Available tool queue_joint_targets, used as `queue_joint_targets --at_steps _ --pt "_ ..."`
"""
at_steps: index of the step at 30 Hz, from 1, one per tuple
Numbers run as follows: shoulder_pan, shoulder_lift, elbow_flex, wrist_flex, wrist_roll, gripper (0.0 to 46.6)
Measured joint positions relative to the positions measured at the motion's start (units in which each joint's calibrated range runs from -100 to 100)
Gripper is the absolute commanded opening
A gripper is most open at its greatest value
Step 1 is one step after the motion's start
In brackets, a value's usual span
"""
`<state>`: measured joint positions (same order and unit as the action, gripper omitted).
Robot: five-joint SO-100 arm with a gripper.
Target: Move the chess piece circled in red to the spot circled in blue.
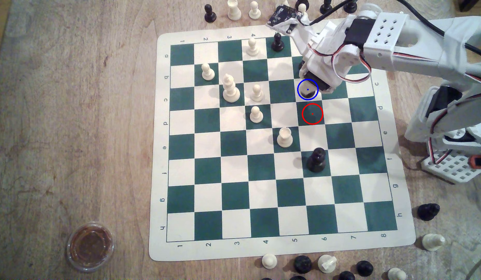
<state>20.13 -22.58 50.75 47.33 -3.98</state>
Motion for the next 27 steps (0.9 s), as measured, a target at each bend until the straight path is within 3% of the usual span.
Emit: queue_joint_targets --at_steps 4,10,23,26,27 --pt "1.7 -0.42 1.63 -1.75 -0.1 28.0" --pt "3.02 -8.38 3.07 0.16 -0.1 27.4" --pt "0.22 -41.64 16.99 10.76 1.37 32.1" --pt "-0.88 -49.52 22.14 11.24 2.05 28.4" --pt "-1.99 -51.86 23.77 11.24 2.49 23.4"
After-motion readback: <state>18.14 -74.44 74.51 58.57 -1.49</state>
